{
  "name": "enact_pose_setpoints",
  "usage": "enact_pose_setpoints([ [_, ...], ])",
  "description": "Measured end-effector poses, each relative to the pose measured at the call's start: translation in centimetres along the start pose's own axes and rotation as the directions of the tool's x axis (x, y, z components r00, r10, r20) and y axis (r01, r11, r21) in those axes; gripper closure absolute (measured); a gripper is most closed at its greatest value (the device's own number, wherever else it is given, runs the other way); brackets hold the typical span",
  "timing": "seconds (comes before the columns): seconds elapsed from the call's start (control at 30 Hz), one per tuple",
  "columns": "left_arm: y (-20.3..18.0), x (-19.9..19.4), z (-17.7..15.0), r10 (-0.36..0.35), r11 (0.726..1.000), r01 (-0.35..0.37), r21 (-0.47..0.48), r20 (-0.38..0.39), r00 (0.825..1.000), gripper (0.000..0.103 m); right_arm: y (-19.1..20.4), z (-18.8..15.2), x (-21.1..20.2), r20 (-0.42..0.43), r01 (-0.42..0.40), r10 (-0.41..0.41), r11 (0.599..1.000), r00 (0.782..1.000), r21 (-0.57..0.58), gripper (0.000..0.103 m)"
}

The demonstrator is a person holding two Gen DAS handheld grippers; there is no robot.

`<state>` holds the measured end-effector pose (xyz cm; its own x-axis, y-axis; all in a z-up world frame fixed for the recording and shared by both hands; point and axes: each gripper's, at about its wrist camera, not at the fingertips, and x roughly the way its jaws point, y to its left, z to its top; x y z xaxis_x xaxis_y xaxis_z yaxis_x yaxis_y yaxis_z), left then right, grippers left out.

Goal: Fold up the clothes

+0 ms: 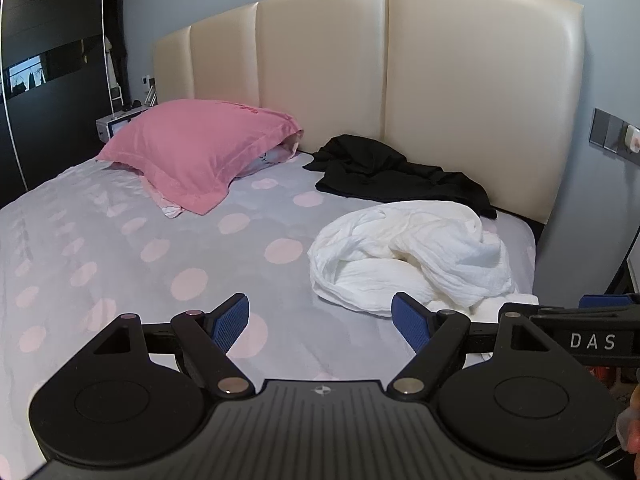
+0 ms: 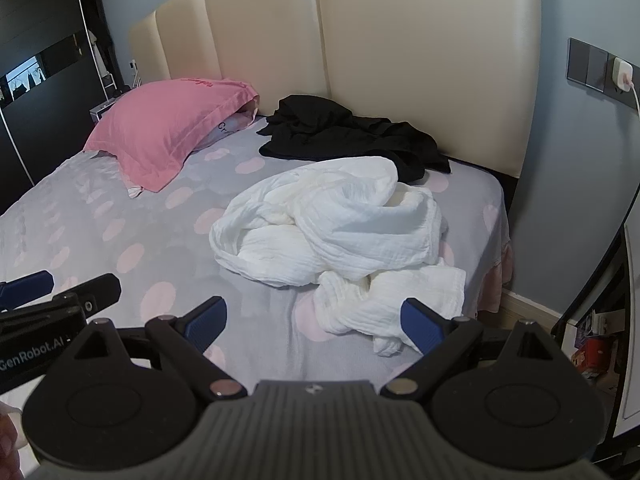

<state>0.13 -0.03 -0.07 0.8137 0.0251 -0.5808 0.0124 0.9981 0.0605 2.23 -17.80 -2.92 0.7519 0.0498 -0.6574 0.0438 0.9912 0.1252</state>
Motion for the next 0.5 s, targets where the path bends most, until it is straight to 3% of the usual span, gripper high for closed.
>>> enact_pose_setpoints([
  [0.13, -0.1, 0.6, 0.1, -0.016, 1.0, 0.016, 0.009, -0.035, 0.999, 0.025, -0.1, -0.1, 0.3, -0.004, 0.005, -0.005, 1.0, 1.0, 0.004, 0.008],
  [0.3, 0.3, 0.2, 0.0, -0.025, 0.999, 0.023, -0.046, -0.027, 0.999, 0.025, 0.2, -0.1, -0.2, -0.007, 0.003, -0.003, 1.0, 1.0, 0.0, 0.008],
  [0.5, -0.2, 1.3, -0.2, -0.019, 1.0, 0.017, -0.024, -0.058, 0.998, 0.025, -0.1, -0.3, 0.0, -0.004, -0.023, 0.023, 1.0, 1.0, 0.017, 0.008],
])
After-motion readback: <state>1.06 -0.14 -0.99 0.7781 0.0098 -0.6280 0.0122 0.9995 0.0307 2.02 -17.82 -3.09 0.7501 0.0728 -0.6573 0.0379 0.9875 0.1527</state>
